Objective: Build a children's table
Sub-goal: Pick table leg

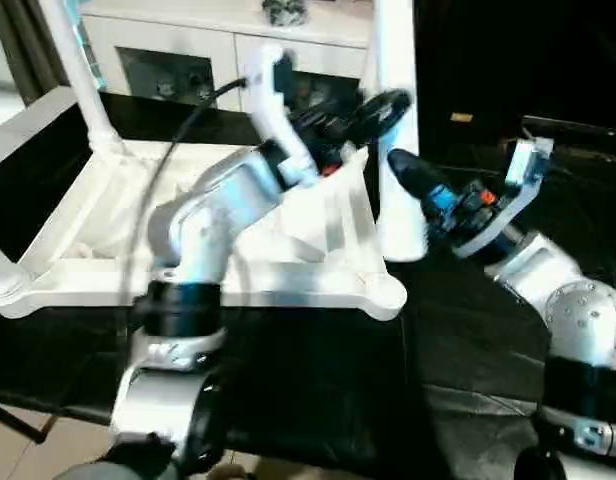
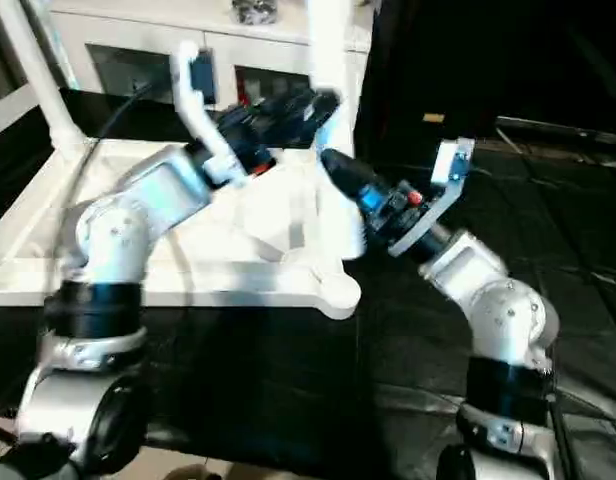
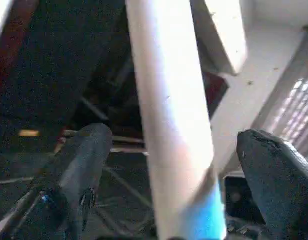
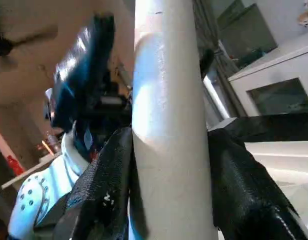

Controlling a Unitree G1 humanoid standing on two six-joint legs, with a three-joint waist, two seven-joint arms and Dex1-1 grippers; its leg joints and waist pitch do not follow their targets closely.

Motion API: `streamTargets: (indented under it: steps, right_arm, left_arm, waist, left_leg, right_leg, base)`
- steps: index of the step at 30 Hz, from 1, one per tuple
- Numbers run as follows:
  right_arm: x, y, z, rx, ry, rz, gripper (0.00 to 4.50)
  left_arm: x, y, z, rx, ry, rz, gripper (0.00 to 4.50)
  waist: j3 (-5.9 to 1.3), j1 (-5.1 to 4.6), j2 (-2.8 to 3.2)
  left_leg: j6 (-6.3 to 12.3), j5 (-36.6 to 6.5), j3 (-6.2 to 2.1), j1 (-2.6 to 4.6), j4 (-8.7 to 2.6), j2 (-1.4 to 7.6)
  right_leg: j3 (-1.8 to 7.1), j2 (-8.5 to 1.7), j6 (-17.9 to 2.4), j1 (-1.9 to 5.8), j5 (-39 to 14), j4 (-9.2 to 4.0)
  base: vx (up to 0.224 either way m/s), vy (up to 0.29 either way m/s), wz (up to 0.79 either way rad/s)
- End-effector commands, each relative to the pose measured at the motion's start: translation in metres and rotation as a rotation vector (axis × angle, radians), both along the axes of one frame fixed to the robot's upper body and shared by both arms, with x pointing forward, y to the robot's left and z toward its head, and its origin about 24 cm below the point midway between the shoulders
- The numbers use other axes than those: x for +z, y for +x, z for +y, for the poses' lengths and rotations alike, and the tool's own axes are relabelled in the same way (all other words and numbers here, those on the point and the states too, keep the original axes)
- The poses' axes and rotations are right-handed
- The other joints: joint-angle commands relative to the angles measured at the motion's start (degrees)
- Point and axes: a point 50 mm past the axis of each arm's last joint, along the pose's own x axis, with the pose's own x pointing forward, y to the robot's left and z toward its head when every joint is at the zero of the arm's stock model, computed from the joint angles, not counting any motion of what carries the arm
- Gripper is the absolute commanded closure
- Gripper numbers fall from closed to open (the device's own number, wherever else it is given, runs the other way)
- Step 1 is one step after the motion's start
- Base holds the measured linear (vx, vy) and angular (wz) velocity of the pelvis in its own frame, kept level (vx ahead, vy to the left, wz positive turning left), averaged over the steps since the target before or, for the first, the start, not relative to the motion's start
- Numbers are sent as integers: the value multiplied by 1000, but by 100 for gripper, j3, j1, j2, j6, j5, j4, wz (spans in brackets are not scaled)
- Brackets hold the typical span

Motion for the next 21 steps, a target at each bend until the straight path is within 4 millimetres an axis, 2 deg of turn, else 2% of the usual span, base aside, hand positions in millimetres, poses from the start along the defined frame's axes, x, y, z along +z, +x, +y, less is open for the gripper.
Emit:
streamTargets:
  steps: [1, 5, 8, 10, 11, 15, 17, 19, 21]
  right_arm:
    - [4, -3, 2, 14, -11, -28, 265]
    - [2, -4, 5, -5, -53, -34, 265]
    - [2, -4, 8, -21, -105, -48, 265]
    - [2, -2, 15, -62, -211, -94, 265]
    - [3, -1, 17, -77, -225, -101, 265]
    - [6, 0, 22, -90, -228, -118, 265]
    - [7, 1, 27, -101, -257, -138, 265]
    - [7, 0, 28, -100, -265, -145, 265]
    - [7, 0, 29, -101, -272, -148, 265]
  left_arm:
    - [4, 0, -3, -31, -18, 14, 0]
    - [7, -2, -6, -60, -51, 32, 0]
    - [6, -3, -6, -55, -40, 34, 0]
    - [7, -2, -8, -15, -31, 54, 0]
    - [8, -1, -9, 3, -26, 59, 29]
    - [11, -2, -12, 27, -28, 58, 40]
    - [13, -2, -13, 65, -39, 70, 75]
    - [14, -1, -13, 92, -35, 70, 82]
    - [15, 0, -13, 110, -41, 70, 110]
  waist:
    - [-416, 6, -13]
    - [-407, 26, -24]
    - [-405, 26, -14]
    - [-406, 28, -15]
    - [-399, 21, -22]
    - [-395, 23, -25]
    - [-400, 17, -18]
    - [-400, 20, -28]
    - [-400, 21, -33]
  left_leg:
    - [63, -160, -41, 55, -367, 158]
    - [29, -211, -40, 56, -373, 164]
    - [-19, -213, -51, 58, -384, 176]
    - [-54, -209, -54, 57, -383, 181]
    - [-90, -223, -49, 58, -386, 173]
    - [-60, -278, -52, 58, -392, 171]
    - [-63, -248, -55, 58, -385, 179]
    - [-36, -211, -54, 54, -383, 171]
    - [-9, -206, -52, 53, -383, 166]
  right_leg:
    - [227, -416, -1235, 311, 355, -391]
    - [226, -427, -1259, 314, 255, -407]
    - [225, -421, -1156, 312, 212, -407]
    - [228, -427, -1107, 313, 249, -405]
    - [233, -424, -1085, 314, 241, -413]
    - [237, -426, -1059, 319, 164, -422]
    - [235, -415, -1090, 310, 279, -408]
    - [235, -417, -1091, 321, 367, -405]
    - [235, -413, -1074, 323, 354, -412]
  base:
    - [0, 0, 0]
    - [0, 0, 0]
    - [0, 0, 0]
    - [0, 0, 0]
    - [0, 0, 0]
    - [0, 0, 0]
    - [0, 0, 0]
    - [0, 0, 0]
    - [0, 0, 0]
